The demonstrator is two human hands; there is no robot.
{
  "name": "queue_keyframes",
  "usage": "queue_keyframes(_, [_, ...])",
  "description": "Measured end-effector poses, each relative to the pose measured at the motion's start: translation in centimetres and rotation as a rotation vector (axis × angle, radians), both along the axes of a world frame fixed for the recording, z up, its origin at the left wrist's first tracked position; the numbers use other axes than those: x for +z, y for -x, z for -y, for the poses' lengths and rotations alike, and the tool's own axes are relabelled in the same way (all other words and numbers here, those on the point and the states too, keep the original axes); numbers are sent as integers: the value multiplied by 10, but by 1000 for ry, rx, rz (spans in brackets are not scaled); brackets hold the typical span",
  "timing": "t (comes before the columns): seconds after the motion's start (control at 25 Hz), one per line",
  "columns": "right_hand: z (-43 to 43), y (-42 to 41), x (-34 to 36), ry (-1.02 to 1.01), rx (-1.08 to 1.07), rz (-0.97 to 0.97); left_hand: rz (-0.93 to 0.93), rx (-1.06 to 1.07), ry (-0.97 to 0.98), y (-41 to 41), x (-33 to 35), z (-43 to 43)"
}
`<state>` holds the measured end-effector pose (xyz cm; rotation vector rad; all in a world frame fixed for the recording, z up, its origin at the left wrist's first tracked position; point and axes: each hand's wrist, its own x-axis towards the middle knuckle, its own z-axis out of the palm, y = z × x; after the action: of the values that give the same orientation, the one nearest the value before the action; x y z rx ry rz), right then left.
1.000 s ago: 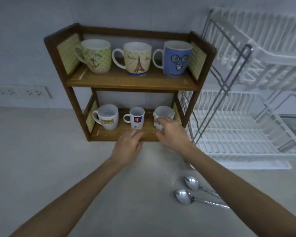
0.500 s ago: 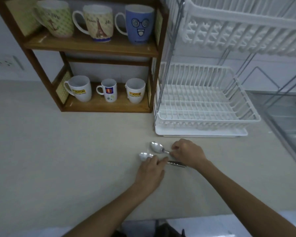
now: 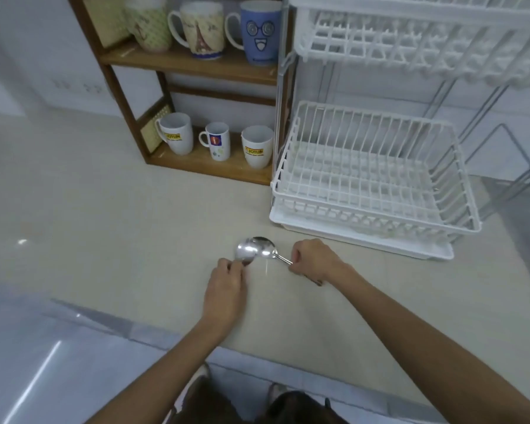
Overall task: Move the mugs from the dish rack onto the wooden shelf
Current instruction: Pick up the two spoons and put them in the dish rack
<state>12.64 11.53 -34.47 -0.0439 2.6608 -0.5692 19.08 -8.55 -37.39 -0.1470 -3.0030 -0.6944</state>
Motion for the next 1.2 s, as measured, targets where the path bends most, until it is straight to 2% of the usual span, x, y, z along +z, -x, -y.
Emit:
queue_keyframes(0.16, [-3, 2, 15, 49, 163, 18, 237, 283, -214, 5, 12, 3])
queue_keyframes(0.28, [-12, 0, 44, 193, 151, -40, 441, 344, -485, 11, 28, 4])
queue_keyframes(0.4, [-39, 4, 81, 442, 32, -107, 537, 239, -761, 21, 62, -8])
queue_keyframes(0.52, [-79, 22, 110, 664, -170, -215, 574, 33, -913, 44, 108, -32])
queue_keyframes(0.6, [-107, 38, 117, 756, -311, -277, 581, -82, -997, 65, 134, -56])
queue_keyframes(0.68, [-132, 57, 112, 752, -418, -290, 554, -95, -1070, 90, 150, -88])
queue_keyframes(0.84, [-161, 87, 89, 669, -554, -249, 542, 3, -1053, 144, 158, -143])
queue_keyframes(1.04, [-175, 116, 62, 557, -676, -196, 561, 71, -857, 196, 123, -184])
queue_keyframes(1.2, [-166, 128, 47, 487, -674, -170, 571, 142, -740, 215, 88, -208])
